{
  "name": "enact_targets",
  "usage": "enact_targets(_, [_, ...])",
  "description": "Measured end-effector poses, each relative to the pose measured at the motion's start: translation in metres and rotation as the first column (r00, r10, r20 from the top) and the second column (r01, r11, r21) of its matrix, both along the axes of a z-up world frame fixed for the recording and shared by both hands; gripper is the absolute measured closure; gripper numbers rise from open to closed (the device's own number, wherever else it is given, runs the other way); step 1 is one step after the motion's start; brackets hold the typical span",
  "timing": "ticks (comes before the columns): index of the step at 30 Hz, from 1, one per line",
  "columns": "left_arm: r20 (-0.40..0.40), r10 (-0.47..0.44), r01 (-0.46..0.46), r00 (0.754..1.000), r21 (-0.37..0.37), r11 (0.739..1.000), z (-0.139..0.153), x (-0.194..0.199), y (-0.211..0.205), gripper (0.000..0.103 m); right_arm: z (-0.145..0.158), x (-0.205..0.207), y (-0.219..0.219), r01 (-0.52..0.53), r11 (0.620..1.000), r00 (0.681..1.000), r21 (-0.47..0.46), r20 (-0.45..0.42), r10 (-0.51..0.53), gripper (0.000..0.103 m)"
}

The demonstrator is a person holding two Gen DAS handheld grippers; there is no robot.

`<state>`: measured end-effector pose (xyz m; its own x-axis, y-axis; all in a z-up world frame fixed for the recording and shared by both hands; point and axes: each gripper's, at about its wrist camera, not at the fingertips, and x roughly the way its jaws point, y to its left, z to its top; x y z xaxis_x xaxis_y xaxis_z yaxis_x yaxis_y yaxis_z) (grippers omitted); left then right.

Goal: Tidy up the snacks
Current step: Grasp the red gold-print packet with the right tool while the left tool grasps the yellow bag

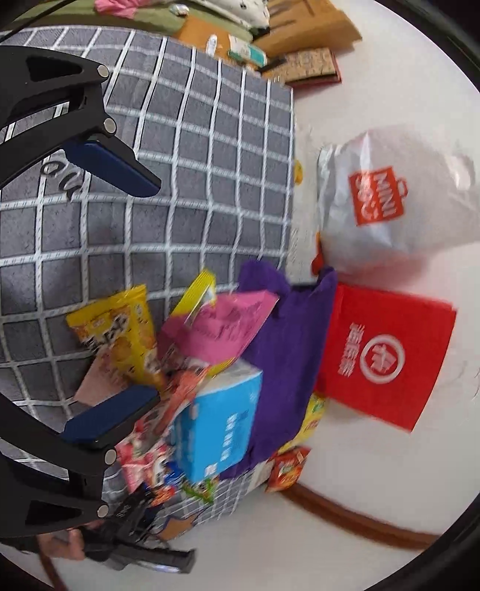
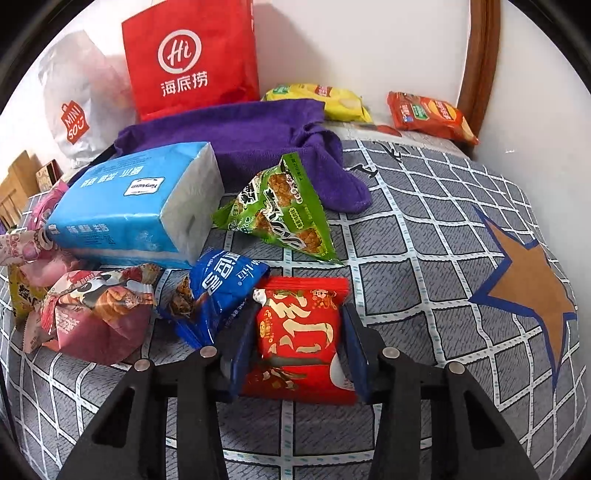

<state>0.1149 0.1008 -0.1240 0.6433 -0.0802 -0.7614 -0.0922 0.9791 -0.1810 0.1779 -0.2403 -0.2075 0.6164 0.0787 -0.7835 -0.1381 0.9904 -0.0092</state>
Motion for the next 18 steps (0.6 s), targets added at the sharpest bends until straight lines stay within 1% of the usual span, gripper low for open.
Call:
enact_targets(2, [-0.028,-0.043,0.044,0.999,0.01,0.999,-0.011,0.003,-0.009,0.001,0.0,0.0,-0.003,0.005,1.0,1.0,0.02,-0.004,-0.005,0.058])
enact_targets(5, [-0.054,-0.069,0.072,0.996,0.068,0.995,-0.026,0.008,-0.022,0.001,0.0,0.0,-0.001,0.013,1.0,1.0,0.012,-0.003,-0.013,0.058])
enact_targets(7, [-0.065,-0.088,0.092,0.994,0.069,0.993,-0.034,0.011,-0.028,0.001,0.0,-0.001,0.0,0.014,1.0,1.0,0.004,-0.002,-0.014,0.059])
enact_targets(12, [-0.067,-0.125,0.129,0.99,0.064,0.99,-0.048,0.021,-0.039,0.002,0.0,0.0,-0.004,0.017,1.0,1.0,0.025,-0.009,-0.016,0.058])
enact_targets(18, [-0.081,-0.153,0.16,0.985,0.091,0.983,-0.054,0.03,-0.051,0.008,0.0,0.0,-0.003,0.017,1.0,1.0,0.021,-0.009,-0.017,0.058])
